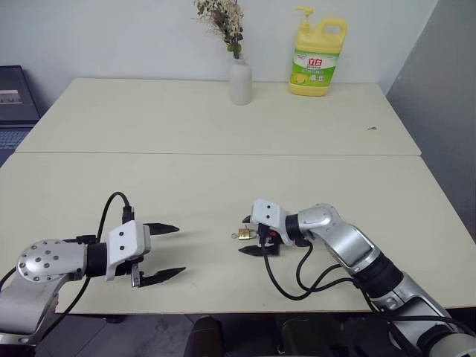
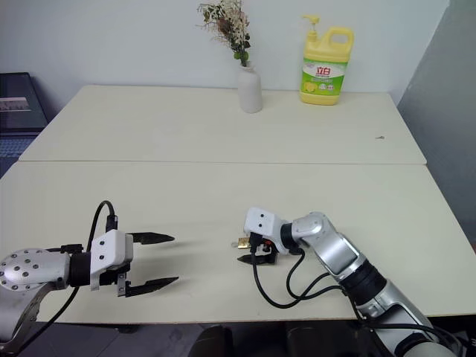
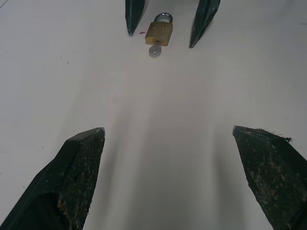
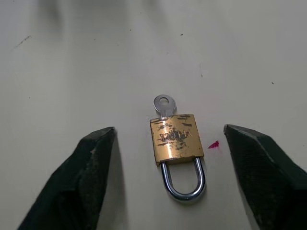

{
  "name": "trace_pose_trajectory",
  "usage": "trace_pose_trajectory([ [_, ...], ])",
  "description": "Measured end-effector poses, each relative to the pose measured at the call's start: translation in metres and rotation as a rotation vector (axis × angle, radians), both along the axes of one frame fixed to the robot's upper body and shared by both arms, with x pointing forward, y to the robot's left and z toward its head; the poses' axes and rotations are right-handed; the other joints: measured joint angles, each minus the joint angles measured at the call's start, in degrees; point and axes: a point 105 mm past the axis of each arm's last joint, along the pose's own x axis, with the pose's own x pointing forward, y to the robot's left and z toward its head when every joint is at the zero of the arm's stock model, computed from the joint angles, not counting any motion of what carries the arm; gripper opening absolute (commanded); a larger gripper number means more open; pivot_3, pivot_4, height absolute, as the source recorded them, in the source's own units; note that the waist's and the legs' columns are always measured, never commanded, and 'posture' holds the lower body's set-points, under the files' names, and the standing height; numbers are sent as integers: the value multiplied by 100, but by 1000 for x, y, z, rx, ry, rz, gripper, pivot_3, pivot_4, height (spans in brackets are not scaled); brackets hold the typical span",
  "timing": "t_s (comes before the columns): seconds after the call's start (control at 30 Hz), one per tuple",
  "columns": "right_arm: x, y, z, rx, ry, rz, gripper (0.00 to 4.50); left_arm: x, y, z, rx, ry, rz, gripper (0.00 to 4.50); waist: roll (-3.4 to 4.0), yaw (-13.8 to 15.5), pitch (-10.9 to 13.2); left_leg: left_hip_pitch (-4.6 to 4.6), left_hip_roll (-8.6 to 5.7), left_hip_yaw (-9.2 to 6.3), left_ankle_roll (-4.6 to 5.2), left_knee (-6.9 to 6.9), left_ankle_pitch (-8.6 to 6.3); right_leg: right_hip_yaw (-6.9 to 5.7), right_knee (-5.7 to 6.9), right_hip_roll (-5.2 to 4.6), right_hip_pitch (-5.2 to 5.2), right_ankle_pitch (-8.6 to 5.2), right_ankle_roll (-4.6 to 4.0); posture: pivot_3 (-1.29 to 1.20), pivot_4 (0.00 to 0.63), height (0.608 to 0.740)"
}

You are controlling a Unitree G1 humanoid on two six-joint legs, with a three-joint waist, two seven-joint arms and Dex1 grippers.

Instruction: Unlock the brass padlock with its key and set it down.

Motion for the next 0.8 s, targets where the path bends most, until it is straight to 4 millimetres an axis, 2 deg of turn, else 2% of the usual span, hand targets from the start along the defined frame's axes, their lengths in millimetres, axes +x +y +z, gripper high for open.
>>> trace_pose_trajectory([
  [0.17,1,0,0,-2,-9,-4,1070,4,-6,2,-15,-7,-12,4500,0,0,0,0,0,-1,0,0,0,-1,0,0,1,0,0,0,150,740],
  [0.2,1,0,0,-5,-17,-4,920,6,-7,3,-23,-8,-13,4500,-1,1,-1,0,0,-2,0,1,0,-2,0,0,2,0,1,0,150,740],
  [0.37,7,-14,7,-58,-125,-10,933,14,-20,3,-113,11,11,4500,-2,12,-1,-3,-3,-1,0,3,0,0,-1,-1,2,2,4,0,150,740],
  [0.53,9,-36,28,-93,-306,-16,933,22,-33,8,-193,27,24,4500,-2,14,-1,-3,-2,-5,0,2,0,-2,-1,0,2,1,3,0,150,740],
  [0.63,16,-64,40,-141,-461,-73,933,35,-50,24,-308,32,41,4500,-5,64,-2,-6,-7,-6,0,5,0,-1,-2,-2,5,3,7,0,150,740],
  [0.7,18,-87,53,-138,-595,-167,933,46,-68,41,-382,41,17,4500,-15,136,-7,-8,-9,-11,0,8,0,-3,-5,-1,9,5,10,0,150,740],
  [0.8,16,-97,71,-143,-817,-209,933,52,-80,58,-403,53,-27,4500,-15,97,-8,-1,-10,-5,0,5,0,8,-4,0,9,5,9,0,150,740],
])
